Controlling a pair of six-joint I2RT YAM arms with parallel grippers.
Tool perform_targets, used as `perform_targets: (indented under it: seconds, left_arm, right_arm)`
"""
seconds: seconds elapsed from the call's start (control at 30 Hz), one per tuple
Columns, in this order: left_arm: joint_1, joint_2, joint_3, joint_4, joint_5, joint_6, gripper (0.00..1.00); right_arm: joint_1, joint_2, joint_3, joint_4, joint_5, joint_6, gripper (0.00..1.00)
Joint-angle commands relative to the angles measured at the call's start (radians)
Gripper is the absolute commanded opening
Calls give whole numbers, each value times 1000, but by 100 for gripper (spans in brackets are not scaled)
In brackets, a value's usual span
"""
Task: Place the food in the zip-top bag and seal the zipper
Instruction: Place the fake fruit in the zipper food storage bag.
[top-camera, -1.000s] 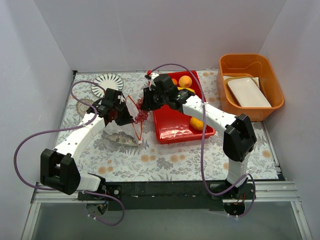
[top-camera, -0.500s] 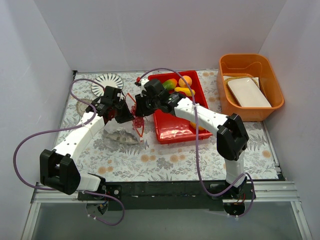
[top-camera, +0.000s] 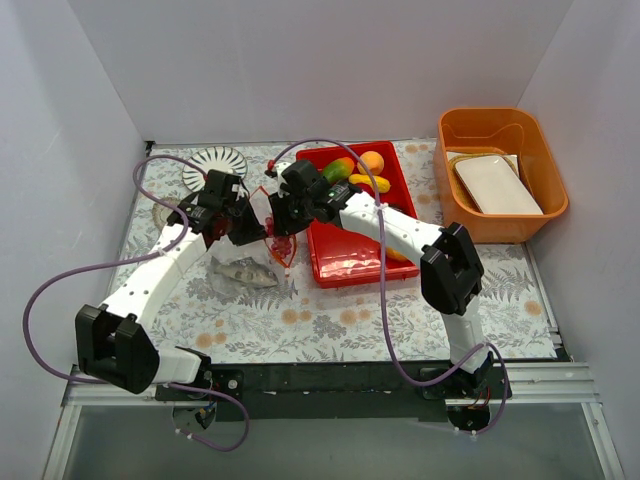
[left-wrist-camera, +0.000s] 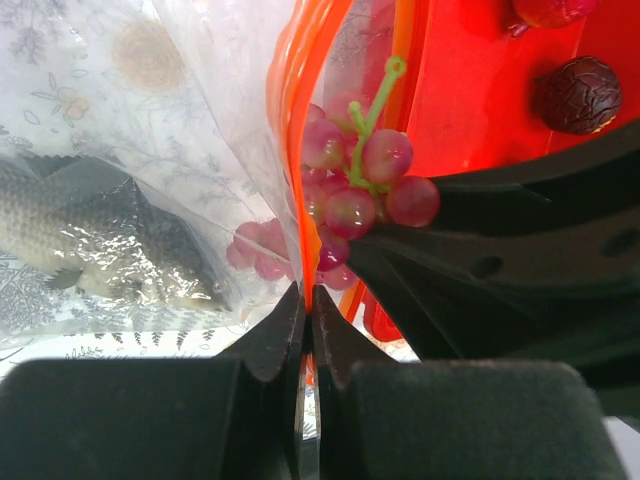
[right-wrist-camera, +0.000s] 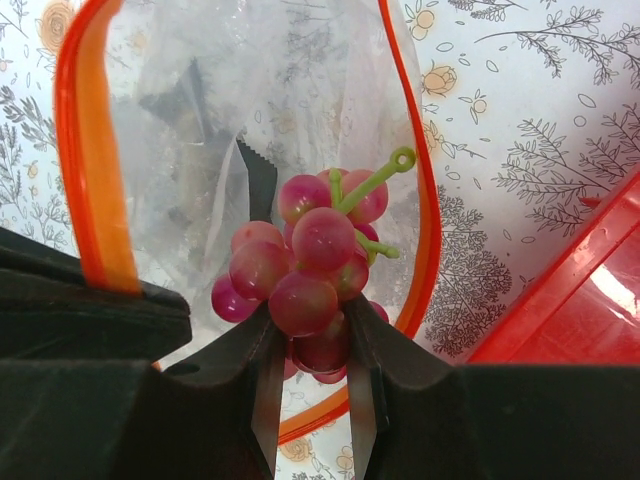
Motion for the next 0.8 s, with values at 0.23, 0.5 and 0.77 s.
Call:
perform_targets:
  seconds: [0.23,0.5,0.77]
  left_arm:
    - [-2,-54,114,-78,-40,28,0]
    - [1,-71,197,-166,-227,27,0]
    - [11,-87,72,-85,-99,44,0]
  right_arm:
    - [3,-73,90,-4,-12,-76,71]
    - [-38,-249,-34,88,112,-21,72]
    - [-215,-377,-341,52,258,85,80]
